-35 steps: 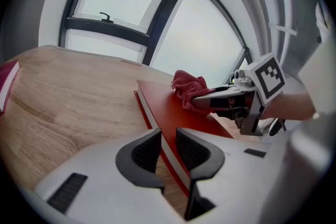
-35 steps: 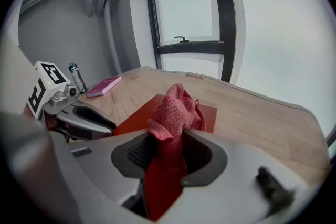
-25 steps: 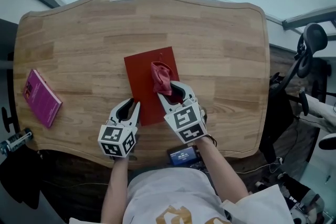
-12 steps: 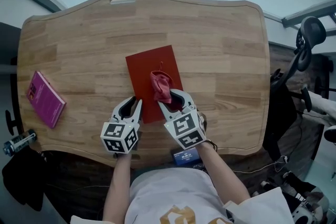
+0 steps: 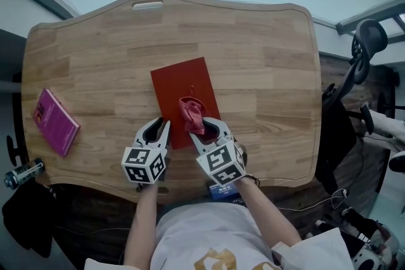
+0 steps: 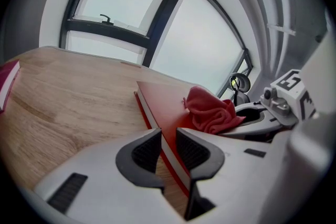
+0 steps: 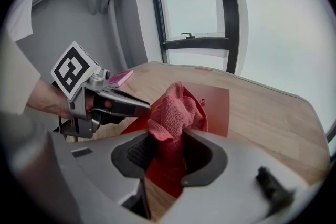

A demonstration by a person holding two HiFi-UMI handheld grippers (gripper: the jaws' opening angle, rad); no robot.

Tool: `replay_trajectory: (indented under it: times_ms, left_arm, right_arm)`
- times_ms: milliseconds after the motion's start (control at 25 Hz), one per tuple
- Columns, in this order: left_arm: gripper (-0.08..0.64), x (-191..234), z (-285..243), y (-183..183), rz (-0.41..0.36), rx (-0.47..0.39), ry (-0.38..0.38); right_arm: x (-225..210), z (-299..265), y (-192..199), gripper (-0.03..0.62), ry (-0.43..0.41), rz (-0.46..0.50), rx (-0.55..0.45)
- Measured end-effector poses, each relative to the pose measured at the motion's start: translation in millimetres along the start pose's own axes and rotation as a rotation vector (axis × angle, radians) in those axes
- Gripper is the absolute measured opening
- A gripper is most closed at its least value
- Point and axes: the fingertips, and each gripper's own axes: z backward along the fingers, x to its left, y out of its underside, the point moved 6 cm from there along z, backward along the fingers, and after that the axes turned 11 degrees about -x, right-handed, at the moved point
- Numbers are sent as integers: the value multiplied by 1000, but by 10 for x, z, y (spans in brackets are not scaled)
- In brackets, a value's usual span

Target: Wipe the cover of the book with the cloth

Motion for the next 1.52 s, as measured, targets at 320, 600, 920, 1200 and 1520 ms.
replay_trajectory:
  times_ms: [320,600,920,1200,1520]
  left_arm:
    - [94,-3,5,3,-6,2,1]
    - [94,5,3,8,0,2,8]
    - [94,10,1,-5,2,1,13]
    - [94,17,4,1,14,3,22]
    - [94,19,10,4,10,-1,24]
  right_arm:
    - [65,86,67,143,-15,9,23]
    - [73,150,123,143,-12,-9,28]
    - [35,172,116,143,-19,-43,27]
    - [11,233,153,143,-10,-55,37]
    - [-72,224,145,143,9,-89,29]
